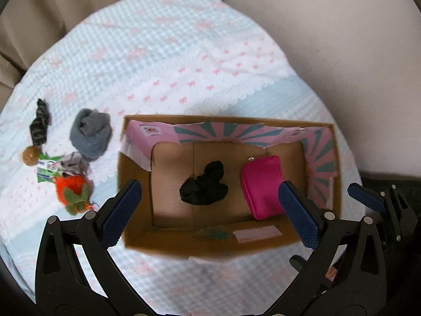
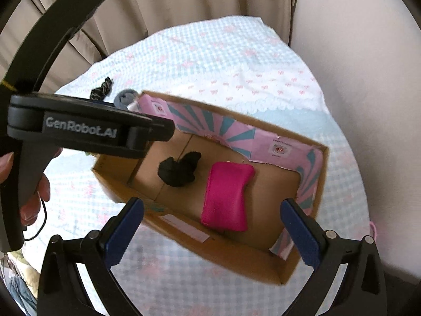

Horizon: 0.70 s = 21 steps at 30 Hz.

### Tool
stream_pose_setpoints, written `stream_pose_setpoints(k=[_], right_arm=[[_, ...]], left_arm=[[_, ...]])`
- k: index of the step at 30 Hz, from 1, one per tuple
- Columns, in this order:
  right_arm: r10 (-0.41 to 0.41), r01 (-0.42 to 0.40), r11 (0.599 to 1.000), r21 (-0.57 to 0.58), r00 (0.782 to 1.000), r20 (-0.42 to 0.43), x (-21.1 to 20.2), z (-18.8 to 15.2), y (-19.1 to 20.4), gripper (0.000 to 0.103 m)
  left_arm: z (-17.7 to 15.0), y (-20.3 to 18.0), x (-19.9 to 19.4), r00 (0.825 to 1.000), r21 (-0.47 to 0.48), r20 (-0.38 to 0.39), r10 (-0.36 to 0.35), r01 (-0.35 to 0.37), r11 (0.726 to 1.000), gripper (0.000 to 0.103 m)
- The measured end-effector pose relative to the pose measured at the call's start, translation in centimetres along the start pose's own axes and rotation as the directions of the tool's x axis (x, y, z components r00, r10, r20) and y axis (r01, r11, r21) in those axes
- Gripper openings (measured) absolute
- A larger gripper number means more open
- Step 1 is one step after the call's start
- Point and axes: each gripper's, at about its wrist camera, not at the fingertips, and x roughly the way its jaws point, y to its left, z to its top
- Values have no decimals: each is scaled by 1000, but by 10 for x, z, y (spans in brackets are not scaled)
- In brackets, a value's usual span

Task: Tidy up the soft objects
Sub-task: 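Lift both open grippers out of the box and back over the bed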

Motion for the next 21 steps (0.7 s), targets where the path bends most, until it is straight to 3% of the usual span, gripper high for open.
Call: stream_pose_setpoints(k=[6, 10, 18, 21], right_arm=[[-35, 31, 999, 37, 995, 90, -58, 4, 15, 103], [-73, 63, 996, 67, 985, 154, -99, 5, 31, 103], [-166, 128, 982, 140, 937, 309, -186, -1, 81, 103], [-195, 142, 974, 177, 923, 331, -213, -5, 102, 103]], left_arm=[[-13, 8, -75, 994, -19, 111, -25, 27, 999, 103], [-32, 18, -135, 978, -21, 208, -25, 30, 999, 103], [-95, 57, -240, 917, -19, 400, 1, 7, 1000, 103], [-126, 75, -274, 887, -9, 461, 20, -18, 1000, 103]])
